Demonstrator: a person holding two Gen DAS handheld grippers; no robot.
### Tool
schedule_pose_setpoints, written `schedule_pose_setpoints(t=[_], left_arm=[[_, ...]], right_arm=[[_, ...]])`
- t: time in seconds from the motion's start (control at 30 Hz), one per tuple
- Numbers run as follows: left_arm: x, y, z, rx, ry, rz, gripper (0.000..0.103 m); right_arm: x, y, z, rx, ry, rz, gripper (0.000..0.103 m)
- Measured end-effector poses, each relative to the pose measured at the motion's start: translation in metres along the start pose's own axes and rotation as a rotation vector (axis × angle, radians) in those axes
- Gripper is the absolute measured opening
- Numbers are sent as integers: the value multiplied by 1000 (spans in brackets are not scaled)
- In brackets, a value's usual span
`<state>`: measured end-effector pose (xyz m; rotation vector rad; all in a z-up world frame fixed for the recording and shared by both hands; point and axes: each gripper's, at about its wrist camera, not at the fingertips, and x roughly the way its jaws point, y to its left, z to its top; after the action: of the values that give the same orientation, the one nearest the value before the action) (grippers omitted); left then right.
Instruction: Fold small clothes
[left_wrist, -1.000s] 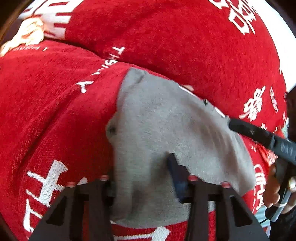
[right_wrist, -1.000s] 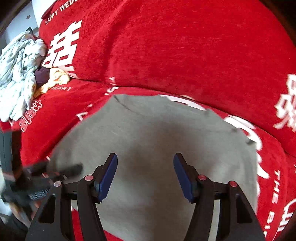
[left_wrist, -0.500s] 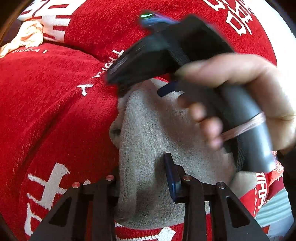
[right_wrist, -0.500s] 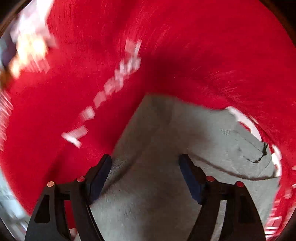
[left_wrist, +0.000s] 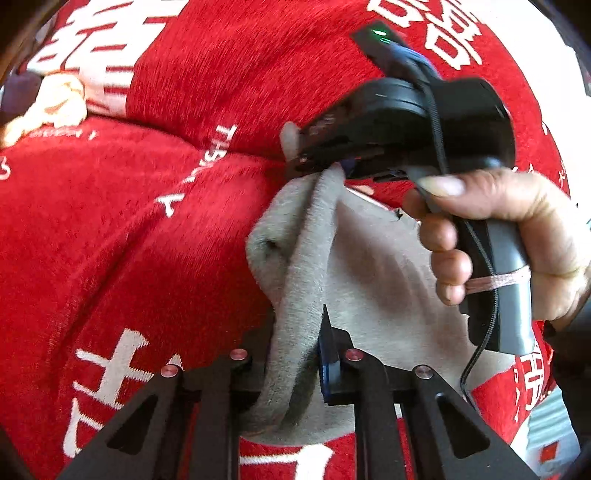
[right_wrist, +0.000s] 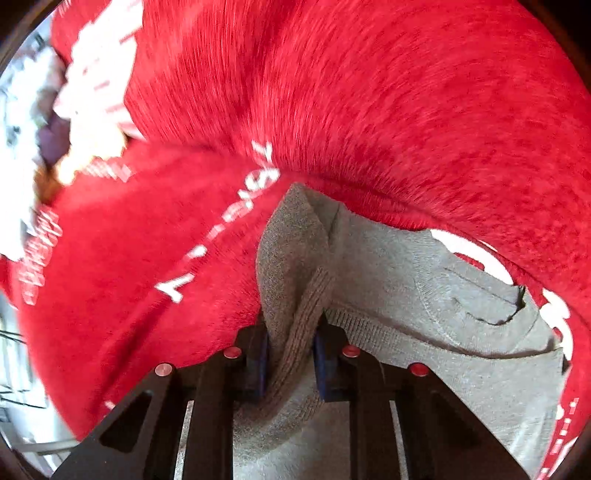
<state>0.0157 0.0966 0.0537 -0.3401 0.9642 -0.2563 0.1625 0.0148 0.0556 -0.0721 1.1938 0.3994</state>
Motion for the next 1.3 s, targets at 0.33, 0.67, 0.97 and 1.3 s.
schedule_pose_setpoints(t=[0.33,0.67,0.97,1.3], left_arm=[[-27,-19,-8,44,-52,21,36],[-42,-3,-11,101,-116,99,102],[-11,2,-8,-16,-11,-114,21],[-36,-83,-8,171,-57,51,15]], right_arm=[[-54,-41,-15,58,-126,169,21],[-63,-62,-28,120,-170,263,21],[-81,-81,-36,128,-199,284,21],[-97,-103,-40,176,-239,306,21]])
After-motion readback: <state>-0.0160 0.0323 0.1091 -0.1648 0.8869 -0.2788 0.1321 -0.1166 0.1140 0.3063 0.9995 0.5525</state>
